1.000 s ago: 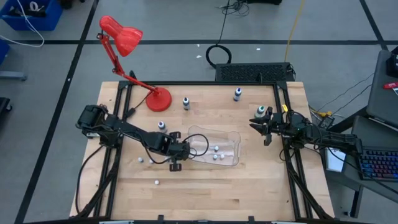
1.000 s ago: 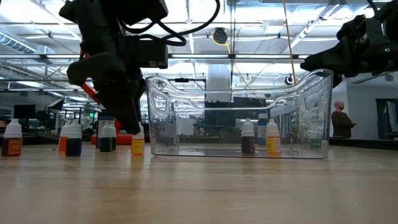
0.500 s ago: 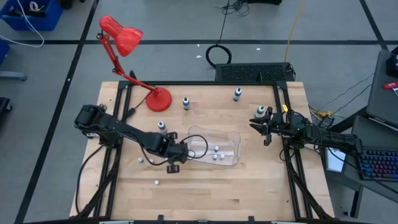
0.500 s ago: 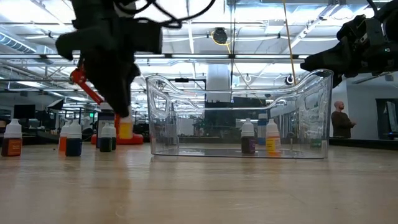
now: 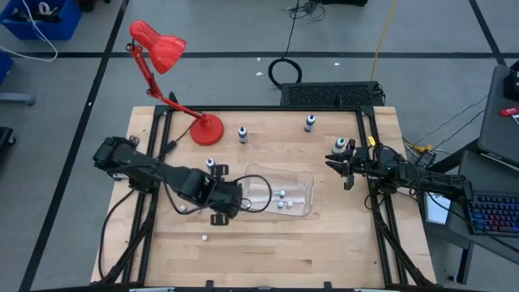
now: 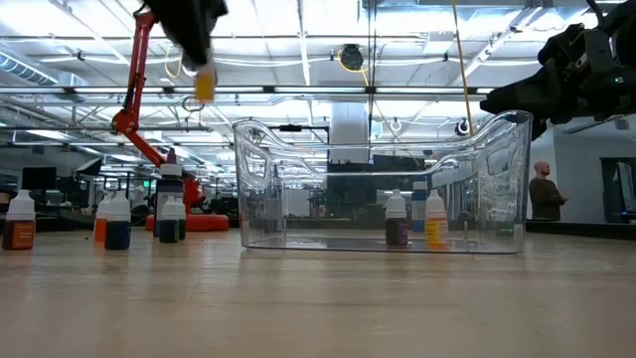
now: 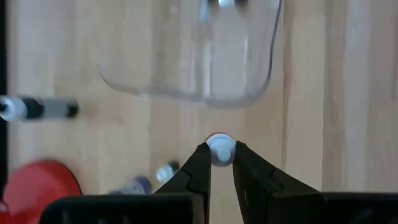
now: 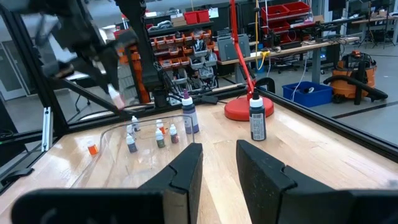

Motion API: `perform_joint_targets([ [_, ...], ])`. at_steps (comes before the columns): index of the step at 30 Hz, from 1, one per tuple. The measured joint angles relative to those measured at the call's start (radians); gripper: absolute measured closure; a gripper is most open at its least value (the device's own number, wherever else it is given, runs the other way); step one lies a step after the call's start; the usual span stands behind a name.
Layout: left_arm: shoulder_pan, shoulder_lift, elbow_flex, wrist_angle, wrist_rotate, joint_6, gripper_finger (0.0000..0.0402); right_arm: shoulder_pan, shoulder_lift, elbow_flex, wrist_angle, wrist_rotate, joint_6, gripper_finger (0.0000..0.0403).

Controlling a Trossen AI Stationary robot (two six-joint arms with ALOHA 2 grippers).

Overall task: Pick & Place food coloring
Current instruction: Put the right small orange food coloring bottle into the transparent bin

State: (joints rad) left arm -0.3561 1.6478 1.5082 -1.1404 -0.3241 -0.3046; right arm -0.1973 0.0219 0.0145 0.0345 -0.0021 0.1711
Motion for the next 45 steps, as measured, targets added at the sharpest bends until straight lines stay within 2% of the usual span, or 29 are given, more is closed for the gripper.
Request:
perform_joint_targets([
  [6, 0.076, 0.0, 0.122, 0.025, -0.006, 0.067, 0.0353, 0.0, 0.0, 0.0, 0.0, 0.0, 0.0, 0.0314],
  [13, 0.231, 0.009, 0.151, 0.17, 0.18, 0.203, 0.0353, 0.0, 0.0, 0.0, 0.0, 0.0, 0.0, 0.0314],
  [17, 0.275, 0.07, 0.15, 0.206, 0.231, 0.275, 0.0353, 0.0, 0.0, 0.0, 0.0, 0.0, 0.0, 0.0314],
  [24, 0.302, 0.249, 0.148, 0.21, 0.251, 0.313, 0.0353, 0.0, 0.0, 0.0, 0.0, 0.0, 0.0, 0.0314],
  [32, 0.301, 0.419, 0.148, 0.298, 0.3, 0.339, 0.0353, 0.0, 0.0, 0.0, 0.0, 0.0, 0.0, 0.0314],
  [45, 0.301, 0.459, 0.148, 0.419, 0.3, 0.349, 0.0353, 0.0, 0.0, 0.0, 0.0, 0.0, 0.0, 0.0314],
])
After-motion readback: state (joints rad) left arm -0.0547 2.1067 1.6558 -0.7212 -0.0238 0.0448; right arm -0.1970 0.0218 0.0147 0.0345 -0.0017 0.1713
